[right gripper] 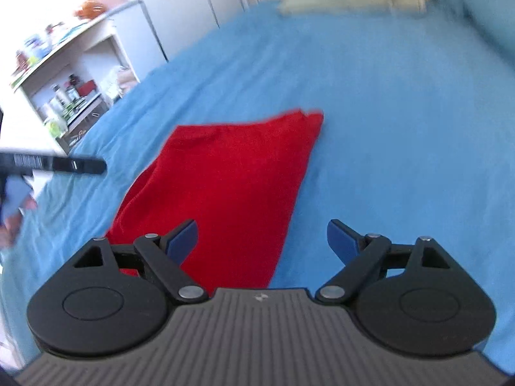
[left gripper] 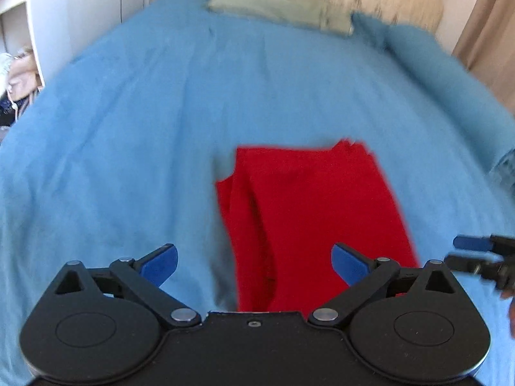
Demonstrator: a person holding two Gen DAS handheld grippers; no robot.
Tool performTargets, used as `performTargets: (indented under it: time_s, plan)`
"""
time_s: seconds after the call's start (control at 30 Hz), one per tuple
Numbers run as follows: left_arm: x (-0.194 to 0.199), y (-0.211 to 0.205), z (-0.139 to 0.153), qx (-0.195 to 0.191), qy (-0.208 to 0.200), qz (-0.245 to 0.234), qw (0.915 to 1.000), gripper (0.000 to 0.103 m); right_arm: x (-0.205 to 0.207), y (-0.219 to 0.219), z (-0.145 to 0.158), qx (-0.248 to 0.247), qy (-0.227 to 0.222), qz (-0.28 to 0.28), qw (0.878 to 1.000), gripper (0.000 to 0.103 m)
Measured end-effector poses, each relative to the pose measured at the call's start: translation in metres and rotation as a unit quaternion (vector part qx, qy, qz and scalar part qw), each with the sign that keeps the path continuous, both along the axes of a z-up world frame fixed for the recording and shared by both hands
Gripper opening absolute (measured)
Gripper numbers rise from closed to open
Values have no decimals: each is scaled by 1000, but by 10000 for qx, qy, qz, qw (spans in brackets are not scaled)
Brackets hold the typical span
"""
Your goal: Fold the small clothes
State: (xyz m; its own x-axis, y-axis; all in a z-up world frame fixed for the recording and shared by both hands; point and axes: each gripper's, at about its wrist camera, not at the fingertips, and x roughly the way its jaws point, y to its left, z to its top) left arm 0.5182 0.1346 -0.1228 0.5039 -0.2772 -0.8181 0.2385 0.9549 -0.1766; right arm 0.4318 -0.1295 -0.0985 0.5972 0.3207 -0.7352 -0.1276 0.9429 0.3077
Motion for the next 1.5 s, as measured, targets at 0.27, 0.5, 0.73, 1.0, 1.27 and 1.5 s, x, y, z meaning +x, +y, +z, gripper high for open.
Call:
performTargets:
  time_s: [0.27,0.5,0.73,1.0,1.27,1.5]
  plan:
    - [30,4,-47,-463,644,34,9968,99,50,-14,-54,1162,921,-648,9868,98]
    - [35,7,-66,-966,778,-23,9923,93,56,-11,-74,1478,915,-613,9829,85]
    - [31,-10,-65,-833,709,-305,9935,65,62,-6,-81,1605,909,-482,9817,79]
    - [19,-35,-47,-264,343,-465,9980,32,60,4,-73,1425,724,-451,9861,41]
    - [-10,-58,-8,23,-186,-694,9974,29,43,16,-26,1144,166,-321,9928,36]
    - [-84,-92,47,118,-687,-923,9933,29,-10,-5,34,1402,-172,-119,9899,36]
